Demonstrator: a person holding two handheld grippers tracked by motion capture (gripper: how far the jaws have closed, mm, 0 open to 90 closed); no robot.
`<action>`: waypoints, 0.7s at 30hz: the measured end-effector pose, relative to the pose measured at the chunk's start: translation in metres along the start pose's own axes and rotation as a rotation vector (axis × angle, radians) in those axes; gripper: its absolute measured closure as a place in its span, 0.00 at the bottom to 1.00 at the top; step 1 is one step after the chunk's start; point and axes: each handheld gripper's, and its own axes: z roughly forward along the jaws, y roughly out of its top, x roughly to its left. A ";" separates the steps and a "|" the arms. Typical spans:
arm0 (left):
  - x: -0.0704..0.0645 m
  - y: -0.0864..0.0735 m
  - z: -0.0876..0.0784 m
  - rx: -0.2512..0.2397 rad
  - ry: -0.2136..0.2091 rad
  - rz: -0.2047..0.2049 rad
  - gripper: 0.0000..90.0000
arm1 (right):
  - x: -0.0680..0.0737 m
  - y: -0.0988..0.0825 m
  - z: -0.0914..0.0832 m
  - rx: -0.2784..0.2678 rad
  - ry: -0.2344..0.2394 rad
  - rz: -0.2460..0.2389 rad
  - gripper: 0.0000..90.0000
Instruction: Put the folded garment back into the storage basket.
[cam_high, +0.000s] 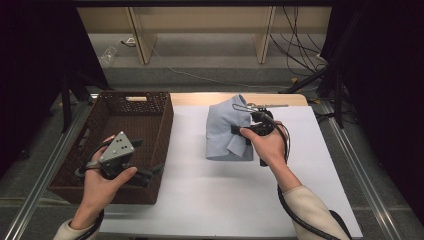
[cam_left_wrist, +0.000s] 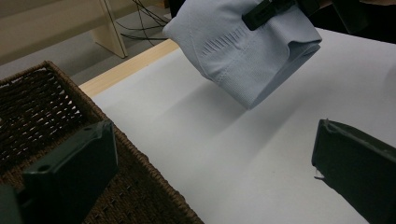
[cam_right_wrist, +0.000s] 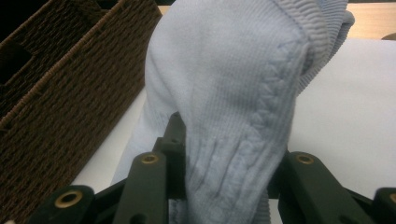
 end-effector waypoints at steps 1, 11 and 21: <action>0.000 0.000 0.000 0.000 0.000 -0.001 0.00 | 0.000 0.000 0.000 0.000 0.001 0.001 0.72; 0.000 0.000 0.001 0.003 -0.001 0.001 0.00 | 0.003 0.002 0.000 -0.007 0.002 -0.003 0.72; 0.000 0.000 0.001 0.004 0.001 0.001 0.00 | 0.005 0.004 0.001 -0.011 0.004 -0.006 0.72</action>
